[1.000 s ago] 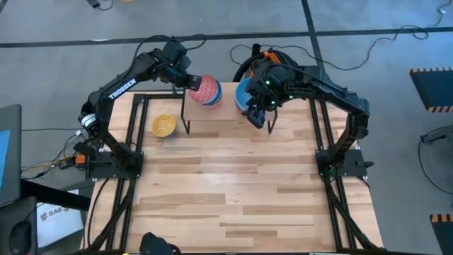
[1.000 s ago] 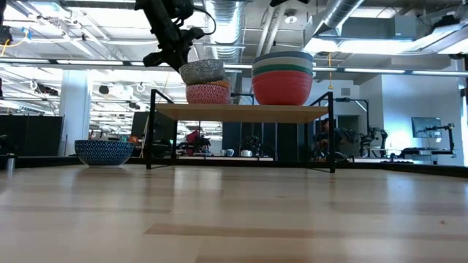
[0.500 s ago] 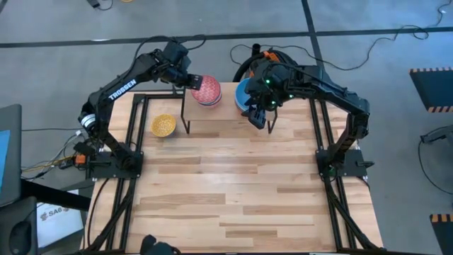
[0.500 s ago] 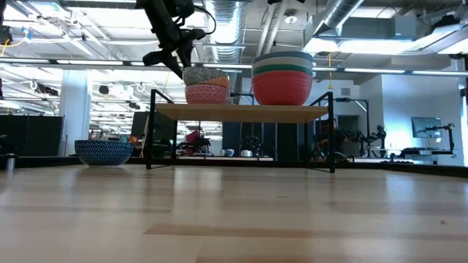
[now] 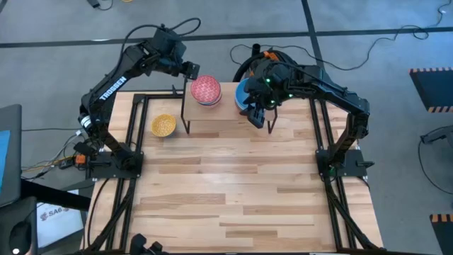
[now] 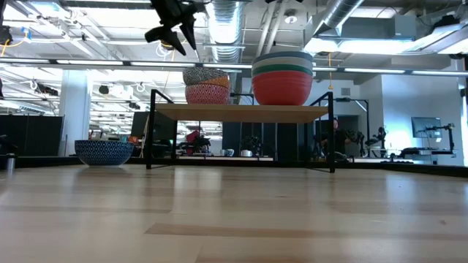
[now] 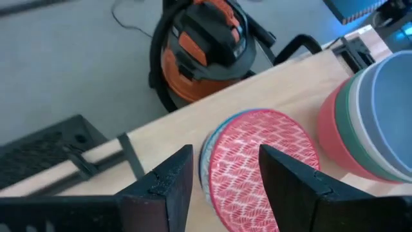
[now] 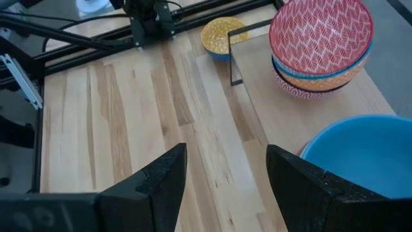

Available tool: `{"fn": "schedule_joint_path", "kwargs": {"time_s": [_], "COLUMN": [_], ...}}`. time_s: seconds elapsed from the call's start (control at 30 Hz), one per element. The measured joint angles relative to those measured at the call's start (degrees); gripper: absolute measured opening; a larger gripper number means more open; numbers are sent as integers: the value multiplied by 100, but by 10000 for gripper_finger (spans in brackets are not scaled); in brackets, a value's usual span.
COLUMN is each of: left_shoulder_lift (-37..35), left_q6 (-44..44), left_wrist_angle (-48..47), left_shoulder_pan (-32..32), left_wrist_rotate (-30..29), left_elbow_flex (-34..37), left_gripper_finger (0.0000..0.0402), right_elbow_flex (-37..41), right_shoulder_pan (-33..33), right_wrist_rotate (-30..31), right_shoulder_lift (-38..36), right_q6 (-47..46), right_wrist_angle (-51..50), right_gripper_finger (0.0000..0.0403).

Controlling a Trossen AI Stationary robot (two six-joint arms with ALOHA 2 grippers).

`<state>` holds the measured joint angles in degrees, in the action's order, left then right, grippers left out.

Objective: Place and stack bowls onto a shelf
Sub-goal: Stack the blue-yellow patterned bowl on top of the blue-red patterned bowl on the shelf

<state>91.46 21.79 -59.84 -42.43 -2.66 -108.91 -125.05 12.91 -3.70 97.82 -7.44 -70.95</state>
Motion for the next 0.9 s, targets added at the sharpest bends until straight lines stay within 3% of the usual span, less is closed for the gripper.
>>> {"fn": "schedule_joint_path", "kwargs": {"time_s": [0.23,0.47,0.6,0.73,0.9], "left_shoulder_lift": [-25,-434,-861,-1137,-1459], "left_q6": [-296,-297,-179,859,2624], "left_wrist_angle": [-207,-376,-784,-1770,-2585], "left_shoulder_pan": [246,1424,2102,2919,4279], "left_wrist_rotate": [-156,-1408,-1820,-2285,-2970], "left_elbow_flex": [-86,-69,-74,43,743], "left_gripper_finger": [160,160,160,160,160], "right_elbow_flex": [-13,0,0,-2,-2], "right_shoulder_pan": [0,-25,-178,-304,-451], "right_wrist_rotate": [-14,-803,-998,-1018,-1016], "right_shoulder_lift": [112,641,761,752,752], "right_q6": [22,104,349,631,760], "right_wrist_angle": [181,149,200,379,415], "right_gripper_finger": [239,239,239,239,239]}}
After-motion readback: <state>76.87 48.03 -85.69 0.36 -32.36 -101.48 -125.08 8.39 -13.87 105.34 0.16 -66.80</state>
